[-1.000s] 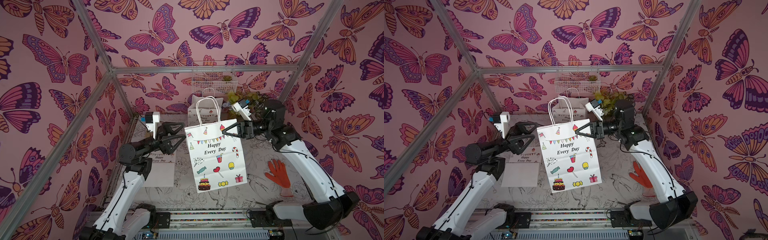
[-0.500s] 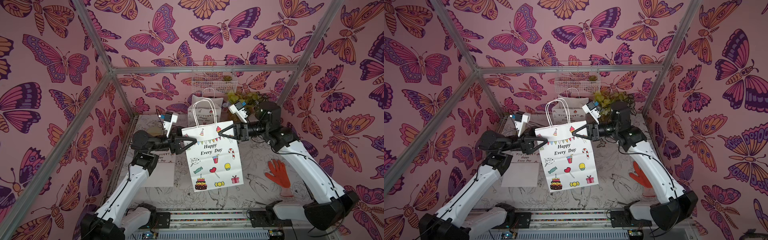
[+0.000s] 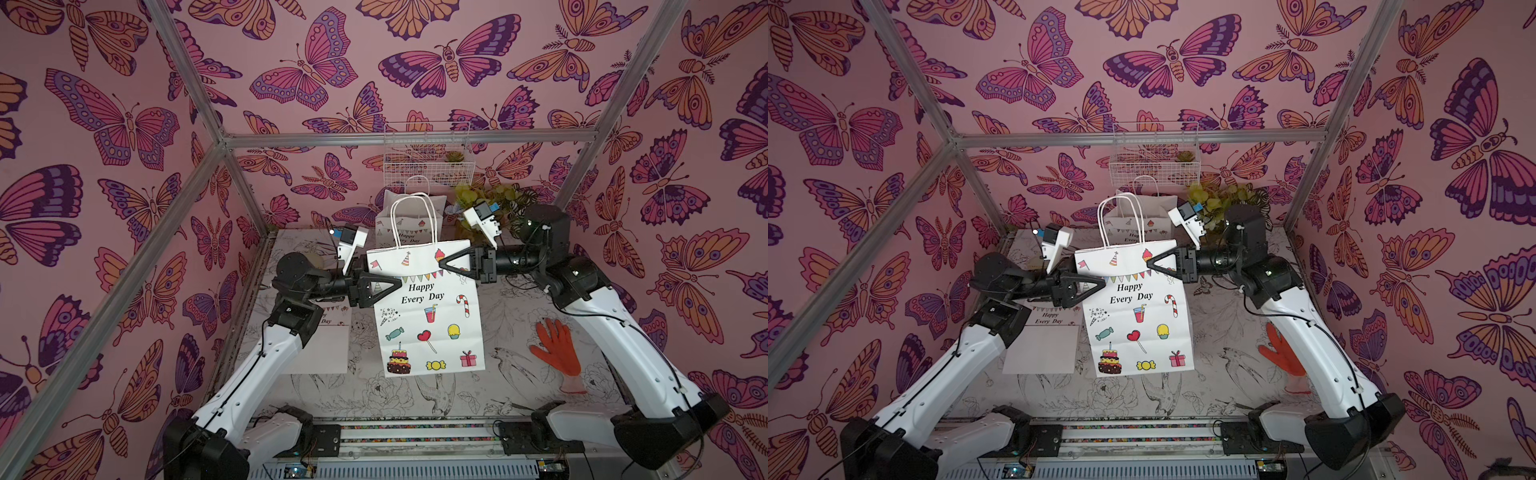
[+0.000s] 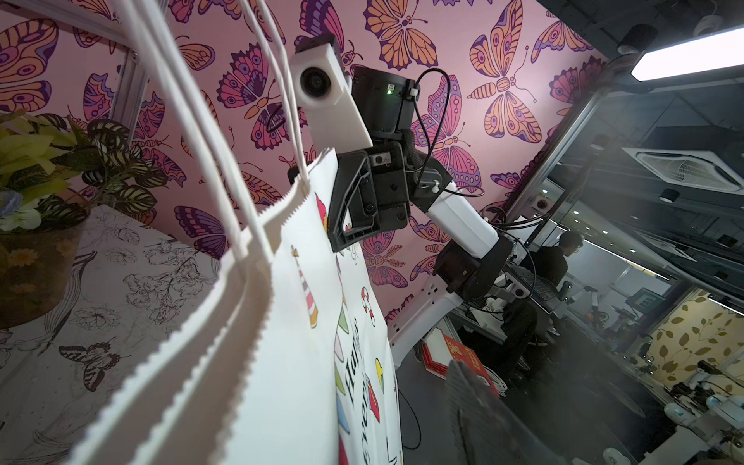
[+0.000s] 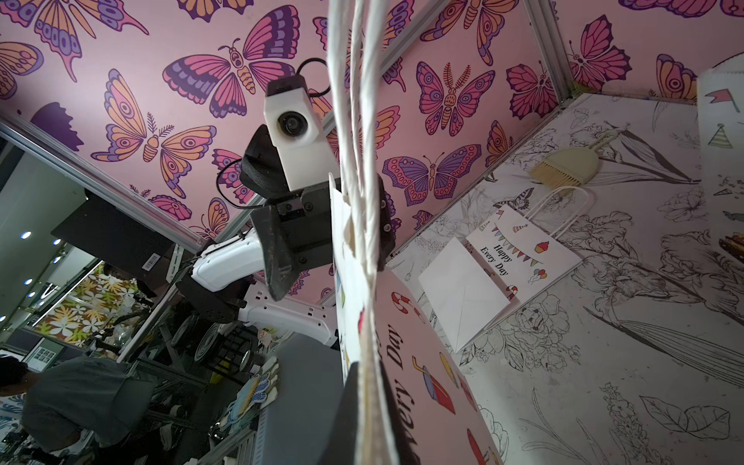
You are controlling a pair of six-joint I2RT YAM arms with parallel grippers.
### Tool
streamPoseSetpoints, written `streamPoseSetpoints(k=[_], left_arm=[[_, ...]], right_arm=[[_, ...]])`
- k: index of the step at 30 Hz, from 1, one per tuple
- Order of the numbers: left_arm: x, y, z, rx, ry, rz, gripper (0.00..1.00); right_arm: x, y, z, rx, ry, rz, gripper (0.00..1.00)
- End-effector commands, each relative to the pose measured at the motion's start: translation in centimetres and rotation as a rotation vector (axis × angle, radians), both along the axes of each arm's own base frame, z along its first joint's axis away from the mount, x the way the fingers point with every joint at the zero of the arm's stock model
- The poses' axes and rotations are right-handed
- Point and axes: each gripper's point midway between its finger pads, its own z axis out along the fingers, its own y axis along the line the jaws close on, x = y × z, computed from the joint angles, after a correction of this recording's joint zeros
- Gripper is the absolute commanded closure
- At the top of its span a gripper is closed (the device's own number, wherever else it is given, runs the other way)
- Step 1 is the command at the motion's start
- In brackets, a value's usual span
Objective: Put away the paper bag
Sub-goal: Press the paper bag.
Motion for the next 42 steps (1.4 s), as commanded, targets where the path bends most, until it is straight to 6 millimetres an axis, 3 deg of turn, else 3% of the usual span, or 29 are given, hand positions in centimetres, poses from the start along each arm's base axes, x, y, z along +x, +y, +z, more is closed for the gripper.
streamPoseSetpoints(k=[1, 10, 21, 25, 29, 32, 35, 39, 42], left_arm=[[-0.6, -0.4, 0.5, 0.004, -0.039, -0.040, 0.30], [-0.5, -0.8, 0.3, 0.008, -0.034, -0.046, 0.62], [-0.8, -0.7, 0.4, 0.012, -0.049, -0.042, 0.71], [-0.8, -0.8, 0.3, 0.014, -0.047, -0.043, 0.80], [-0.8, -0.8, 0.2, 0.015, -0.047, -0.043, 0.98], [-0.4, -0.8, -0.1, 0.028, -0.036, -0.028, 1.00], [0.0, -0.8, -0.5, 0.045, -0.015, -0.017, 1.00], [0.1, -0.7, -1.0, 0.057, 0.021, -0.049, 1.00], [0.2, -0.4, -0.9, 0.060, 0.042, -0.055, 1.00]], right_arm=[[-0.5, 0.2, 1.4, -0.002, -0.072, -0.030, 1.00], [-0.4, 0.2, 1.6, -0.010, -0.107, -0.086, 1.00], [-0.5, -0.4, 1.8, -0.020, -0.134, -0.127, 1.00], [-0.6, -0.7, 2.1, -0.015, -0.150, -0.144, 1.00], [-0.7, -0.7, 2.7, 0.005, -0.155, -0.145, 1.00], [-1.0, -0.7, 2.7, 0.020, -0.152, -0.129, 0.99], [-1.4, -0.6, 2.2, 0.031, -0.153, -0.113, 0.80], [-1.9, -0.9, 0.5, 0.038, -0.162, -0.114, 0.48], [-2.4, -1.0, -0.9, 0.044, -0.160, -0.102, 0.32]])
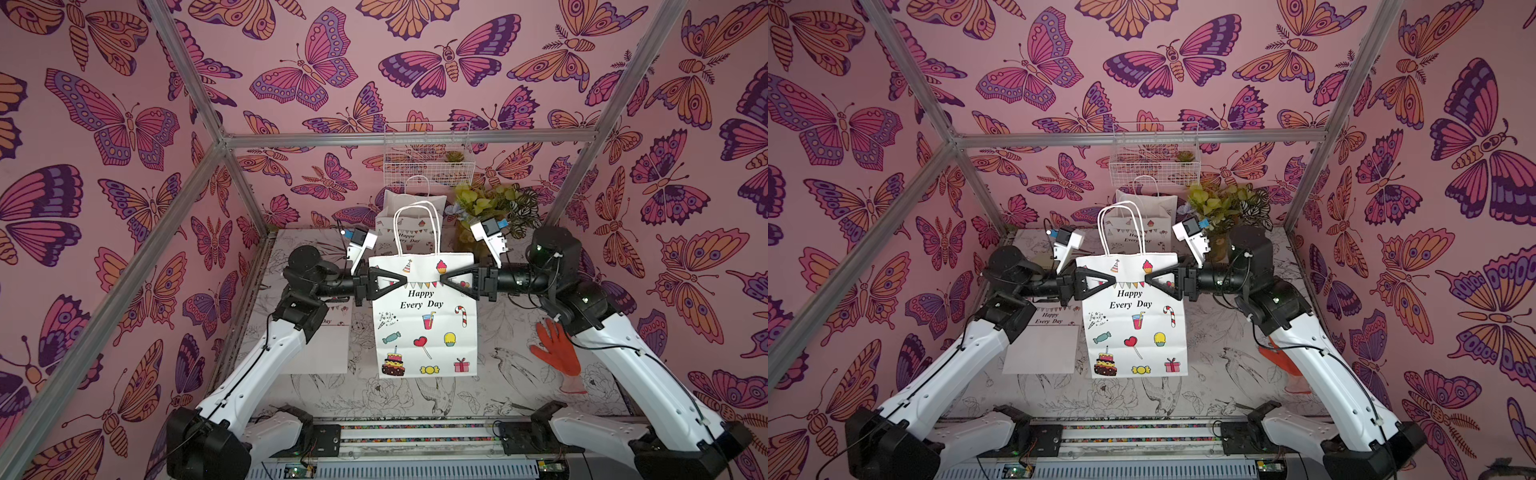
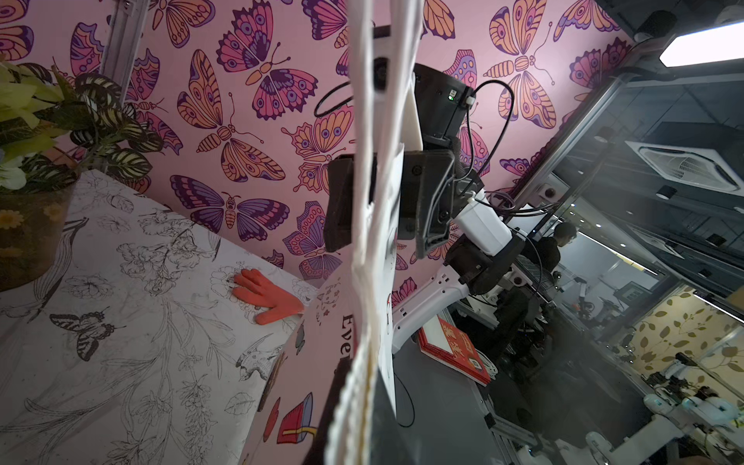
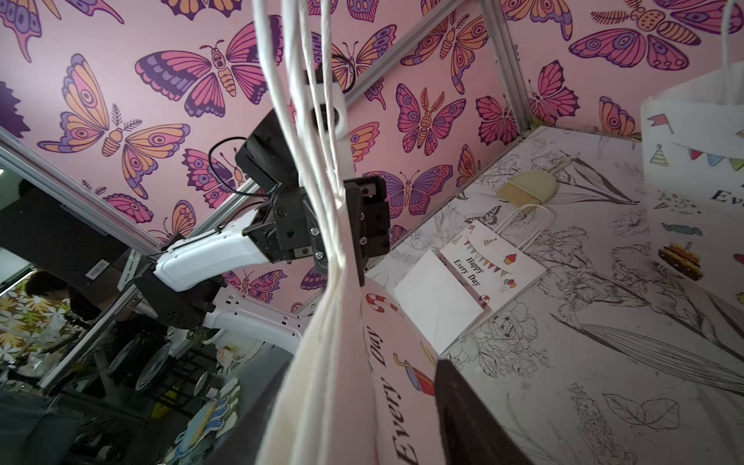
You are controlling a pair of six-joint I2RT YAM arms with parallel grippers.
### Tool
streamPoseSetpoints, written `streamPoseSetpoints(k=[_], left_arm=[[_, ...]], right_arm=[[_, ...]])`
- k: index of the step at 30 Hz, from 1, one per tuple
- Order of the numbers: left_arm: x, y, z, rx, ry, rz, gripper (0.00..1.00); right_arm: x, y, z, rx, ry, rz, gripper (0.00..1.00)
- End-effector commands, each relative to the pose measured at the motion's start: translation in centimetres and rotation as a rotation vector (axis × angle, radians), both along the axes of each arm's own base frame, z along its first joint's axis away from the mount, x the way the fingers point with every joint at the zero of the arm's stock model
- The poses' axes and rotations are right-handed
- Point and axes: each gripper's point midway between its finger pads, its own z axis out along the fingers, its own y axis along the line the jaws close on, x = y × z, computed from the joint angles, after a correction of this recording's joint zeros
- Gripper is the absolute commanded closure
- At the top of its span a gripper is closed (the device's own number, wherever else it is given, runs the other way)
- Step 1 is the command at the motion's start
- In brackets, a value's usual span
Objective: Put away the paper bag
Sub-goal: Press the paper bag.
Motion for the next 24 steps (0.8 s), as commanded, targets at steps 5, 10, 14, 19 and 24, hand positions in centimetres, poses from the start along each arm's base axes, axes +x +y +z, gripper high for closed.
streamPoseSetpoints(k=[5, 10, 14, 19, 24], left_arm=[[-1.0, 0.5, 1.6, 0.005, 0.029, -0.074, 1.00], [-1.8, 0.8, 2.6, 0.004, 0.059, -0.084, 1.00], [-2.1, 0.9, 2.5, 0.007, 0.086, -0.086, 1.00], [-2.1, 1.0, 1.7, 0.019, 0.121, -0.088, 1.00], [-2.6, 1.1, 1.8, 0.023, 0.125, -0.100, 1.00]], right_arm=[[-1.2, 0.2, -1.1, 0.051, -0.043, 0.063, 0.27], [-1.4, 0.3, -1.2, 0.102, -0.021, 0.083, 0.39], [-2.3, 0.0, -0.5, 0.128, -0.023, 0.091, 0.68], [-3.0, -0.5, -0.5, 0.147, -0.044, 0.074, 0.95], [-3.2, -0.3, -0.6, 0.140, -0.025, 0.102, 0.98]])
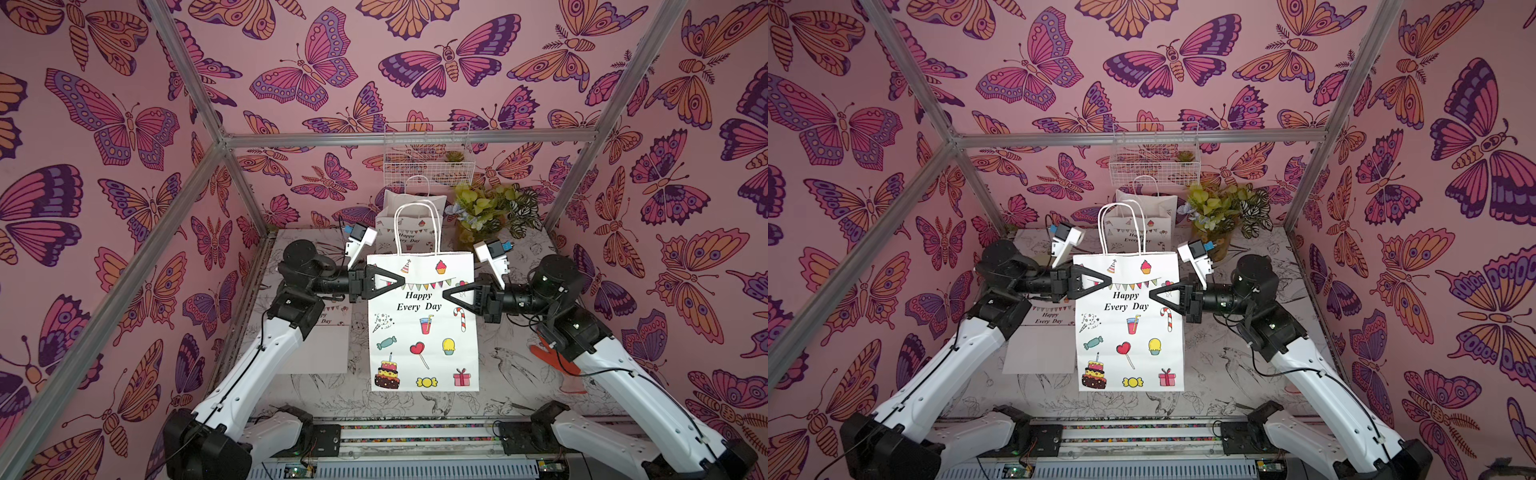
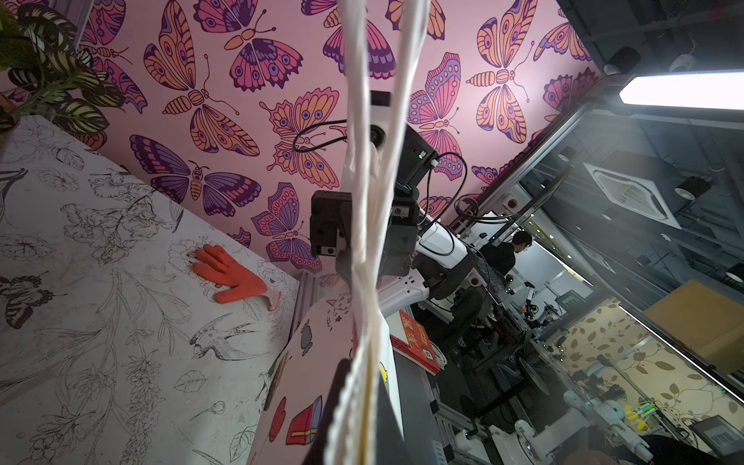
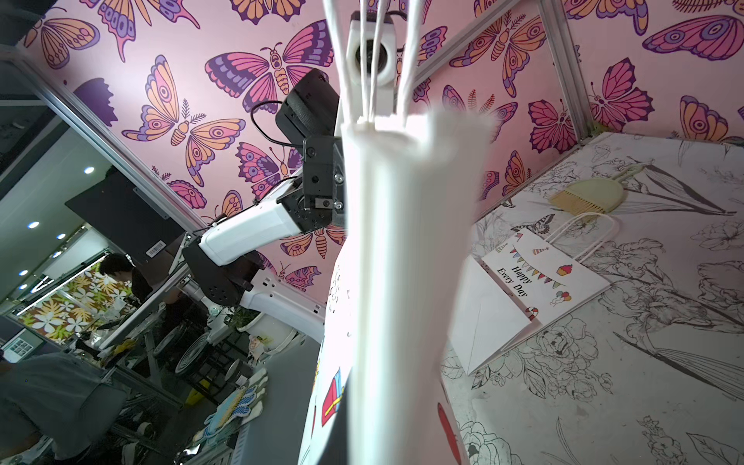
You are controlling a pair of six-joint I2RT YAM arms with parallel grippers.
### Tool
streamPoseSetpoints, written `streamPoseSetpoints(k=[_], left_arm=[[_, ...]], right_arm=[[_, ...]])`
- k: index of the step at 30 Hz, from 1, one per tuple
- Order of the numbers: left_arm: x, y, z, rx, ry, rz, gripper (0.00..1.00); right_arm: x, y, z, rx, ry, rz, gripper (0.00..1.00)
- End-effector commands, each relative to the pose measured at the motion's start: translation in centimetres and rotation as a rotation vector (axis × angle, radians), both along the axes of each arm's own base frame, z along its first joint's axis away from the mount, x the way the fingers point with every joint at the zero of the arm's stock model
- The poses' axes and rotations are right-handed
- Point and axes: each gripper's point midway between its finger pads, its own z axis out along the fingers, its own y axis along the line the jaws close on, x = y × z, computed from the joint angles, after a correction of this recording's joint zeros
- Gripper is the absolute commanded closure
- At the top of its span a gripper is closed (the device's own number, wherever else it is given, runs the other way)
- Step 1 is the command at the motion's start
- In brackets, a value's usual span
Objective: Put away the paper bag
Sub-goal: Press the paper bag.
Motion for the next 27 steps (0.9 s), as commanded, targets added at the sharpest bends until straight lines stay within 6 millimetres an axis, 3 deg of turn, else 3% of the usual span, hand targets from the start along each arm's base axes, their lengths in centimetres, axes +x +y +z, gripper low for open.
streamPoseSetpoints(k=[1, 3, 6, 9, 14, 18, 27], left_arm=[[-1.2, 0.5, 0.3, 0.005, -0.006, -0.034, 1.00], [-1.0, 0.4, 0.2, 0.006, -0.002, -0.036, 0.97], [-1.1, 0.2, -0.3, 0.012, 0.011, -0.050, 0.63], [-1.6, 0.1, -1.1, 0.019, 0.019, -0.074, 0.49], [-3.0, 0.4, -2.0, 0.021, 0.011, -0.091, 0.48], [-4.0, 0.8, -2.0, 0.016, -0.011, -0.075, 0.54], [-3.6, 1.4, -3.1, 0.029, -0.061, 0.072, 0.60]], right_arm=[[-0.5, -0.3, 0.8, 0.014, -0.025, 0.014, 1.00], [-0.7, -0.4, 0.8, 0.014, -0.031, 0.012, 1.00], [-0.8, -0.7, 0.7, 0.012, -0.036, -0.008, 1.00], [-1.0, -1.0, 0.8, -0.005, -0.050, -0.019, 1.00], [-0.9, -1.0, 0.9, -0.006, -0.046, -0.016, 1.00], [-0.6, -0.8, 0.6, -0.011, -0.029, -0.013, 1.00], [0.6, -0.3, 1.1, 0.003, 0.007, -0.008, 1.00]])
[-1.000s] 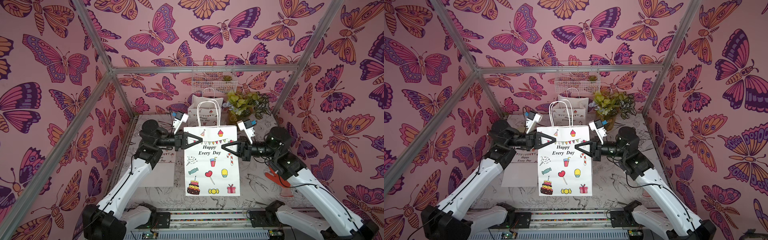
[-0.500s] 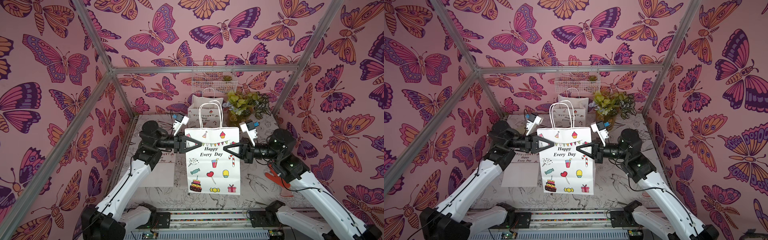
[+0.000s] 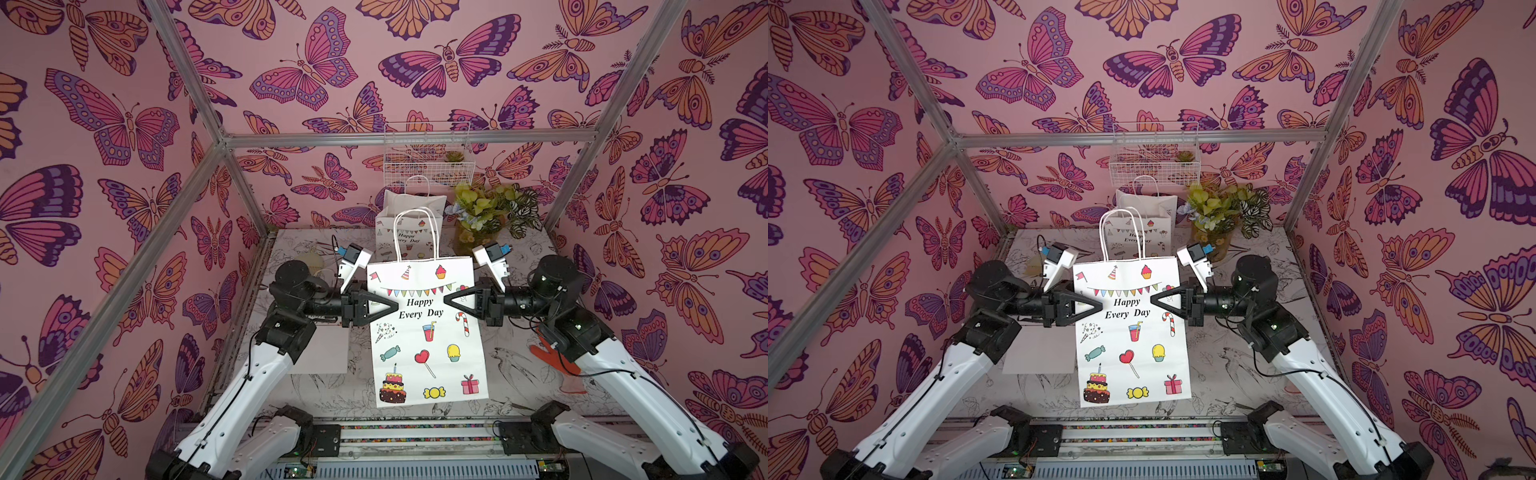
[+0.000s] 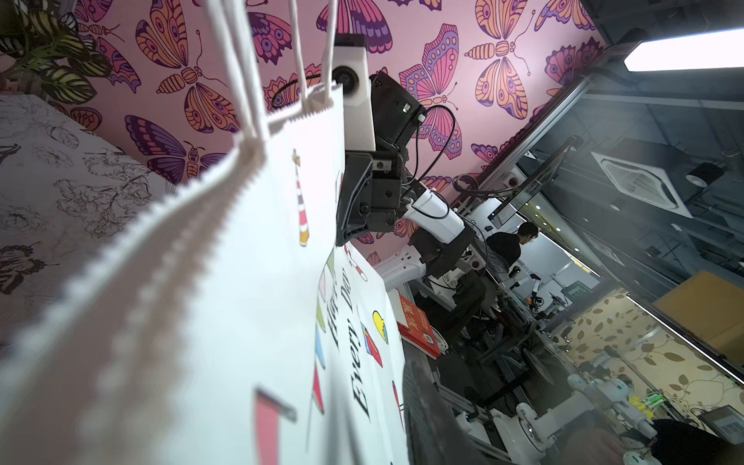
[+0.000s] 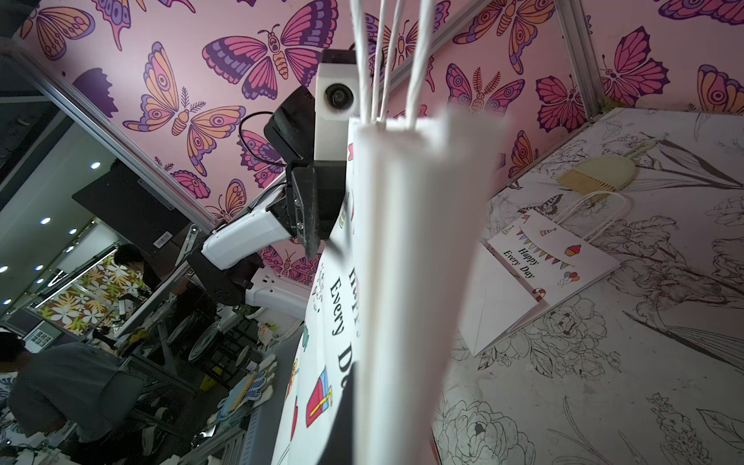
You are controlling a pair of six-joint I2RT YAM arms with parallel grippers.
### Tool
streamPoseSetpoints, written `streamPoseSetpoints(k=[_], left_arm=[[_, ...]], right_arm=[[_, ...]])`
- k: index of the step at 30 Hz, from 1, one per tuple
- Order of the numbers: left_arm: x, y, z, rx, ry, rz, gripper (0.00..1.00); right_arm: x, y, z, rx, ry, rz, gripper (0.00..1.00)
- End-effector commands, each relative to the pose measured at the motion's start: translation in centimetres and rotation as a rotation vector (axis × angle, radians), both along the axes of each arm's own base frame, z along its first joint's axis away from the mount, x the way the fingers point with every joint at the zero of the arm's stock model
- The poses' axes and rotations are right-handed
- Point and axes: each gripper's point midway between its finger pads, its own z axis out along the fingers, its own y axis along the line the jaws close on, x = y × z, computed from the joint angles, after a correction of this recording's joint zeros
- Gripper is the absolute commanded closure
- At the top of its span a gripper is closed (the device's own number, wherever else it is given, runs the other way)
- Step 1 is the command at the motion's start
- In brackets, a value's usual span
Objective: Put away the paper bag
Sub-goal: Press the paper bag.
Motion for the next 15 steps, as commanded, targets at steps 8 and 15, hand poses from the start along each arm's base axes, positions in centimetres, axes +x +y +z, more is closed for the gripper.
streamPoseSetpoints(k=[8, 15], left_arm=[[0.4, 0.6, -0.6, 0.005, -0.070, 0.134, 0.60], [0.9, 0.4, -1.6, 0.019, -0.054, 0.159, 0.61]], right_arm=[[1.6, 0.3, 1.8, 0.045, -0.011, -0.018, 1.00], [1.7, 0.5, 1.3, 0.039, 0.008, -0.003, 1.00]])
